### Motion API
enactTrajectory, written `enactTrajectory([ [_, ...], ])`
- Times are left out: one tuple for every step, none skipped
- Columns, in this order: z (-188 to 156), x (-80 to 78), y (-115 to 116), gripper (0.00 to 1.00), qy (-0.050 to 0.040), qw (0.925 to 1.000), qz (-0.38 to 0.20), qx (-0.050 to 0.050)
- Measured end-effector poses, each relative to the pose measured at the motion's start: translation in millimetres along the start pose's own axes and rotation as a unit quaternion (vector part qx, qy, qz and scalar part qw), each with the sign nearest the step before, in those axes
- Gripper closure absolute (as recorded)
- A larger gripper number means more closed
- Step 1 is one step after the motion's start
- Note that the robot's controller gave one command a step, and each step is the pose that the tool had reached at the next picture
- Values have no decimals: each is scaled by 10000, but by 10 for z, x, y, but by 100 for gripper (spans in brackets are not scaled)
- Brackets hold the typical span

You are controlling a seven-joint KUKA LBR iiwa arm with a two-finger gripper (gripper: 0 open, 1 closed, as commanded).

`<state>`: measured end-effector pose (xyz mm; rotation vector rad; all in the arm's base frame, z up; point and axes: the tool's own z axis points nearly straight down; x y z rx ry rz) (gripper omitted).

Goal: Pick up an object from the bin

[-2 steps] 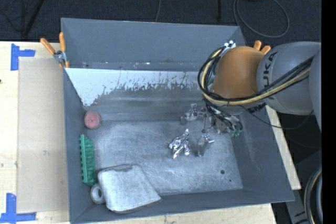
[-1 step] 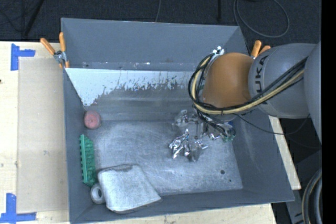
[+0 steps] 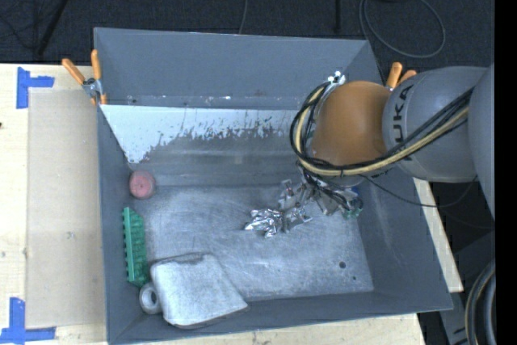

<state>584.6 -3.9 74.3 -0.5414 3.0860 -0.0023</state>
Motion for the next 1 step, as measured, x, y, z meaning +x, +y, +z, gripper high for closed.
enactTrajectory([
  [-1347, 117, 214, 100, 1, 10000, 44, -5],
])
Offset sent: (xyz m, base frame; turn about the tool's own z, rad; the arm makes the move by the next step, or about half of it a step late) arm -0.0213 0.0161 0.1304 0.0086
